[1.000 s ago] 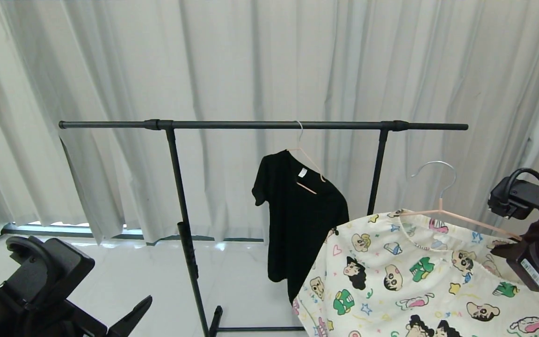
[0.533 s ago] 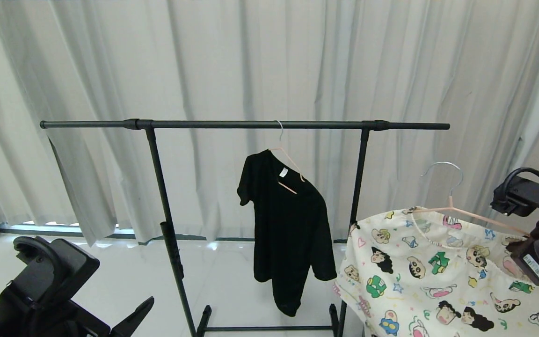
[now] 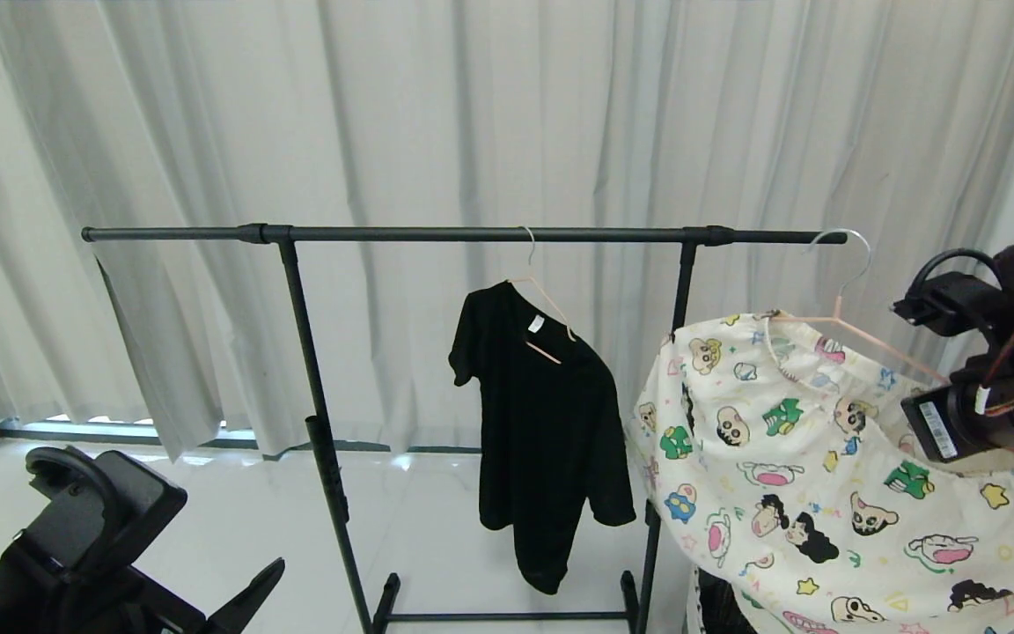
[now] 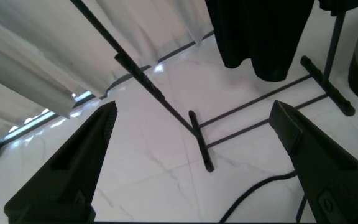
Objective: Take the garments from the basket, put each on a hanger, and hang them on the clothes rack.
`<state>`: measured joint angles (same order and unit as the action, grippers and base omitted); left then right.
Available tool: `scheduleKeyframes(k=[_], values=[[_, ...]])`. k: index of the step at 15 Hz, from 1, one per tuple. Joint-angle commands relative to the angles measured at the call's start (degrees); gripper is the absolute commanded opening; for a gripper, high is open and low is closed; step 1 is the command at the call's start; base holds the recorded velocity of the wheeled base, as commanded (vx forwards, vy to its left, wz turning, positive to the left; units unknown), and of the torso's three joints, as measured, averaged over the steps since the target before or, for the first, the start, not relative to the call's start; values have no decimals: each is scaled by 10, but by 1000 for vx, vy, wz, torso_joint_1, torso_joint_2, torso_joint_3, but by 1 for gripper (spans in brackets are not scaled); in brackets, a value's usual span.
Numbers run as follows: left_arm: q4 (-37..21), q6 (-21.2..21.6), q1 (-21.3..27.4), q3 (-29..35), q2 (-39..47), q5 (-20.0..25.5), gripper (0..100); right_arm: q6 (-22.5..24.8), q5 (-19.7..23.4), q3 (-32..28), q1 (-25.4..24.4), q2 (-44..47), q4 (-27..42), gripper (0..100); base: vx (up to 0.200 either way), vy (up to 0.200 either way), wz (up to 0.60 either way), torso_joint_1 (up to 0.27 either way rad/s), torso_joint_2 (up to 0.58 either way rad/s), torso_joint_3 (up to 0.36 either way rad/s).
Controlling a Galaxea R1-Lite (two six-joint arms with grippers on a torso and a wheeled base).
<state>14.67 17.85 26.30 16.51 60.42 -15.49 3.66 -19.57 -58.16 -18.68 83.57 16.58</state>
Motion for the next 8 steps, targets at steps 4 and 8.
scheduleKeyframes(k=[4, 8], values=[[0, 0, 7, 1, -3, 1, 100, -5, -4, -100, -15, 64, 0, 0, 150, 0, 0, -2, 1, 4], [0, 0, 14, 1, -1, 1, 100, -3, -5, -118, -38, 66, 6, 0, 200, 0, 0, 6, 5, 5]])
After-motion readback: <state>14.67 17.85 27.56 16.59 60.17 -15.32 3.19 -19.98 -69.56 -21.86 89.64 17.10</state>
